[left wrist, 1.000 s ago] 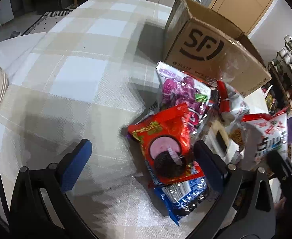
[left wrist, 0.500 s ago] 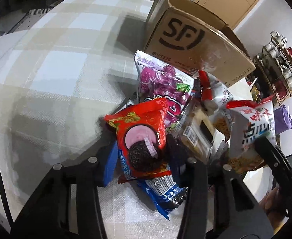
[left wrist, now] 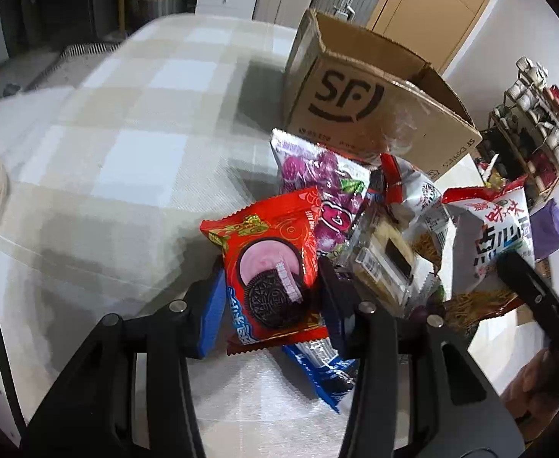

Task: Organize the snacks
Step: 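Grasp the white noodle-snack bag with the right tool while the left tool grasps the red Oreo packet, then lift both packets and carry them over the box with both tools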

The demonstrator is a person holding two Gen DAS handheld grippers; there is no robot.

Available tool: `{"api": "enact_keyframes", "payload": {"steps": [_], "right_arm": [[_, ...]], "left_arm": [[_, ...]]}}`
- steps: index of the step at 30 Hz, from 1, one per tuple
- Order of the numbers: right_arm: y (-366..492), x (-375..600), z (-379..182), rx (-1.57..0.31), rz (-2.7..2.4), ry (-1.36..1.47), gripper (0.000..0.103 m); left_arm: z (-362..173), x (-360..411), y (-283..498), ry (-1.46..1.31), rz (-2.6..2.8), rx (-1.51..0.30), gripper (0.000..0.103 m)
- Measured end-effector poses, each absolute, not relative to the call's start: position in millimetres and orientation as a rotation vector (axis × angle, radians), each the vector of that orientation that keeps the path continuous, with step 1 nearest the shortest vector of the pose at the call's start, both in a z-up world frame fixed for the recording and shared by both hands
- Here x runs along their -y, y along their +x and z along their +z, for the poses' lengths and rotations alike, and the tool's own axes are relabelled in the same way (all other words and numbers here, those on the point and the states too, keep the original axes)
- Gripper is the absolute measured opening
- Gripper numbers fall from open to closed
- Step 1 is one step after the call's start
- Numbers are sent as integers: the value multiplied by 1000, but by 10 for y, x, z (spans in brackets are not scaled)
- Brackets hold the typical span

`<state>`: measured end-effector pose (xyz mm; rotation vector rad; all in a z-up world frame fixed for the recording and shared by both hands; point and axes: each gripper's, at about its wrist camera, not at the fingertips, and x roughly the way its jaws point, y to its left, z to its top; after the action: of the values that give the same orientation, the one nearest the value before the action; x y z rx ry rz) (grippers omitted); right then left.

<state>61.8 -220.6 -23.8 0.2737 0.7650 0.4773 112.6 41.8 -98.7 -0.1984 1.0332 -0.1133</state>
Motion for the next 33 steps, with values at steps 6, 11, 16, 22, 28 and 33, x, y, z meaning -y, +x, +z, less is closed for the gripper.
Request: {"api": "enact_keyframes", "payload": {"steps": [6, 11, 16, 22, 28, 33], "right_arm": [[623, 2212, -230, -763, 475, 274, 34], [609, 2229, -217, -755, 471, 279, 34], [583, 2285, -154, -728, 471, 295, 34], [552, 2396, -49, -684, 463, 324, 34], [537, 2520, 13, -659, 461, 374, 34], [507, 2563, 175, -624, 463, 410, 34]], "left_arm": [[-781, -338, 962, -117, -98, -939, 42], [-670, -209, 823, -66, -122, -896, 42], [-572, -81, 736, 1, -114, -839, 42], [-477, -60, 667, 3, -105, -804, 42], [-376, -60, 605, -24, -139, -779, 42], [-167, -119, 644, -91, -164, -763, 42]]}}
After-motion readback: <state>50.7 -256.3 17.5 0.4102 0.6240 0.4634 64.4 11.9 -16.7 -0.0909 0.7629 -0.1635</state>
